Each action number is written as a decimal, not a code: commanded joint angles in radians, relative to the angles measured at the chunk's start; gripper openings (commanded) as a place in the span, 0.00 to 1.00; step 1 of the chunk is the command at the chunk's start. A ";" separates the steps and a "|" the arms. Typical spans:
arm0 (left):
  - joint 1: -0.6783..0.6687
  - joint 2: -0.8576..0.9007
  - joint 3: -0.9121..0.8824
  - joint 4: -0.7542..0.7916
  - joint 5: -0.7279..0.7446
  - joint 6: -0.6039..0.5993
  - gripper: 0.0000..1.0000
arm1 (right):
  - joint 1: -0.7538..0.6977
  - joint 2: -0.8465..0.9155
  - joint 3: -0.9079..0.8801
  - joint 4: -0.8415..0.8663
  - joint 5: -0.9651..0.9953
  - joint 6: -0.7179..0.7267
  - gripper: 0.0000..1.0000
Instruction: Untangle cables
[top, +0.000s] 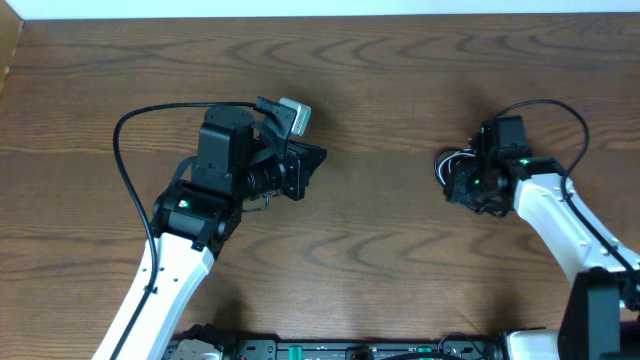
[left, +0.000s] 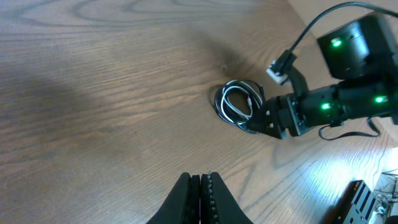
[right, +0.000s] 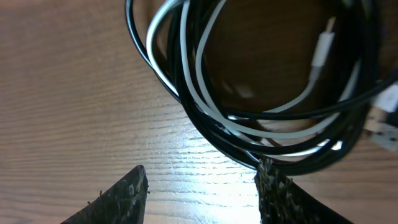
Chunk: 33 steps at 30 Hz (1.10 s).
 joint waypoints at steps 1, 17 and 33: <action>0.004 -0.009 0.004 -0.002 0.006 0.021 0.08 | 0.023 0.041 -0.010 0.016 0.011 0.013 0.52; 0.004 -0.009 0.004 -0.029 0.006 0.032 0.08 | 0.034 0.198 -0.011 0.072 -0.011 -0.051 0.38; 0.004 -0.009 0.004 -0.033 0.006 0.031 0.08 | 0.098 0.198 -0.010 0.217 -0.595 -0.321 0.09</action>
